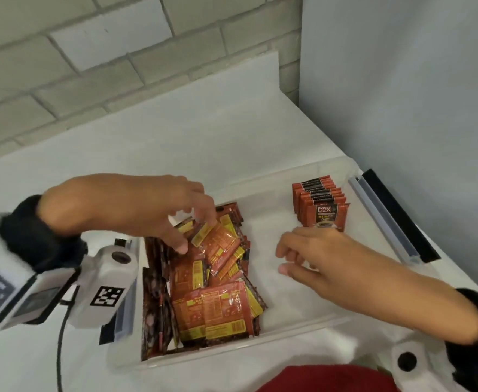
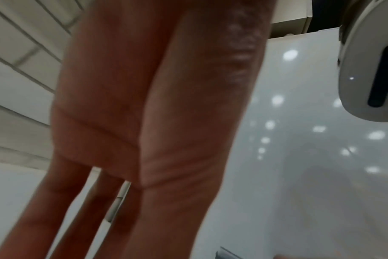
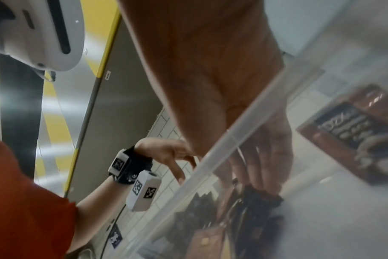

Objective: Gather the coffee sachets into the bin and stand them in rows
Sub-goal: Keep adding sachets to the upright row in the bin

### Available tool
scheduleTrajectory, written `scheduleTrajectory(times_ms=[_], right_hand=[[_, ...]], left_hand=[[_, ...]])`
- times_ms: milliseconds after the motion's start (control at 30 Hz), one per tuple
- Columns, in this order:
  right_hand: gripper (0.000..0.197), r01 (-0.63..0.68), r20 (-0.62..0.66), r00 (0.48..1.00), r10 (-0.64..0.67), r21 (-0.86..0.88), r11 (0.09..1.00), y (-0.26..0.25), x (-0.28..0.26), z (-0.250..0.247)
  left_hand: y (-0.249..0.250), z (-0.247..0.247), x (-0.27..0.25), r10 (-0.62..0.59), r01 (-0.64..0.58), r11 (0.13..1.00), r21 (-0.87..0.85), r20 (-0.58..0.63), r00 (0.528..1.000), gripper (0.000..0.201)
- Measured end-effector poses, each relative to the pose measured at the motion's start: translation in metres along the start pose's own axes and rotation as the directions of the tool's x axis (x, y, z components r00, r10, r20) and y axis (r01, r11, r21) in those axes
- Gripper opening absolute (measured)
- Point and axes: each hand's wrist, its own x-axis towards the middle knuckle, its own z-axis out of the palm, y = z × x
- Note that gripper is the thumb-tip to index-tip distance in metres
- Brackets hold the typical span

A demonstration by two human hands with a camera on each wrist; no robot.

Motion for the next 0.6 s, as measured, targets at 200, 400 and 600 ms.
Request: scheduleTrajectory(times_ms=[200,400,600], right_hand=[[0.042,0.056,0.115,0.991,-0.073,0.144,0.988,-0.023,0.008,0.017],[0.036,0.083,0.135,0.986,-0.094,0.084,0.993,-0.032,0.017,0.028],[0.029,0.065,0.145,0.984,-0.099,0.216,0.974,-0.035,0.018,0.029]], left_hand=[[-0.007,0.057,-0.03,0.015,-0.024,0.995,0.094,0.093,0.996,0.053],[0.002,0.09,-0.025,0.037,-0.06,0.955,0.291,0.084,0.996,0.053],[-0.009,0.091,-0.024,0.139,-0.129,0.953,0.276,-0.016,0.99,0.032]])
